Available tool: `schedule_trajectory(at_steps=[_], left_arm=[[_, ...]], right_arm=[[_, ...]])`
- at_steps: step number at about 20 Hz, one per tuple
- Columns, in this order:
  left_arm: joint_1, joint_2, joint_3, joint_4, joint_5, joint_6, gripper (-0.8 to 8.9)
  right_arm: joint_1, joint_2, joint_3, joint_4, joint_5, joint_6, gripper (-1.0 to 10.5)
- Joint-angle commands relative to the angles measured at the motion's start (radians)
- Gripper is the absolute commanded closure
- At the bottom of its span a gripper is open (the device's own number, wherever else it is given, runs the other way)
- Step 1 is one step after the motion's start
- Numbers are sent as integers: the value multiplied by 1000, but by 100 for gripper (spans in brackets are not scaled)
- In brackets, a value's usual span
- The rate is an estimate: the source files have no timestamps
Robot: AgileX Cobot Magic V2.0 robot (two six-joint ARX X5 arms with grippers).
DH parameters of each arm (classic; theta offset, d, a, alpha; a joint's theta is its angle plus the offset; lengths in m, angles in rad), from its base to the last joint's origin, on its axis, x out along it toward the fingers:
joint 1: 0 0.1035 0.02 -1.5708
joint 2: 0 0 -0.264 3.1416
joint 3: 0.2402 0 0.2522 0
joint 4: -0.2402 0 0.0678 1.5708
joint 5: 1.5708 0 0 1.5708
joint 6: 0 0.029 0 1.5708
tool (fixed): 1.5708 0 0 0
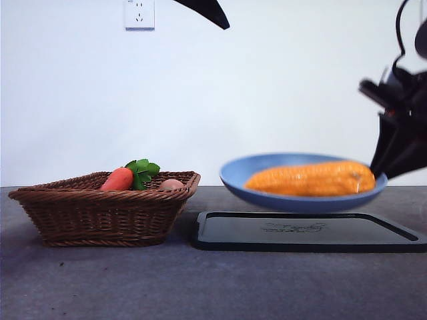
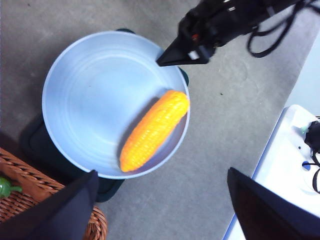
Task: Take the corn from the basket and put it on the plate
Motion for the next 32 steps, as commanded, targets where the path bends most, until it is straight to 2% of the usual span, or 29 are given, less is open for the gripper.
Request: schedule_trajectory(at_steps=[1, 8, 14, 19, 22, 28, 32], left_arm=[[-6, 26, 31, 0, 0, 1, 396], [-6, 26, 31, -19, 0, -2, 396], [-6, 26, 31, -18, 0, -2, 396], [-6, 26, 31, -18, 0, -3, 396], [-6, 26, 31, -20, 0, -3, 396], [-6, 26, 31, -23, 0, -3, 397], [-6, 26, 31, -36, 0, -3, 398]], right_arm=[[-9, 70, 49, 22, -10, -6, 945], [-10, 202, 107, 28, -12, -13, 945], [-10, 216, 106, 3, -13, -39, 940], [-10, 216, 107, -11, -13, -39, 764], [-13, 199, 107, -21, -21, -39, 725], [-38, -4, 108, -108, -17, -68, 725], [-25, -240, 108, -279, -21, -142, 725]])
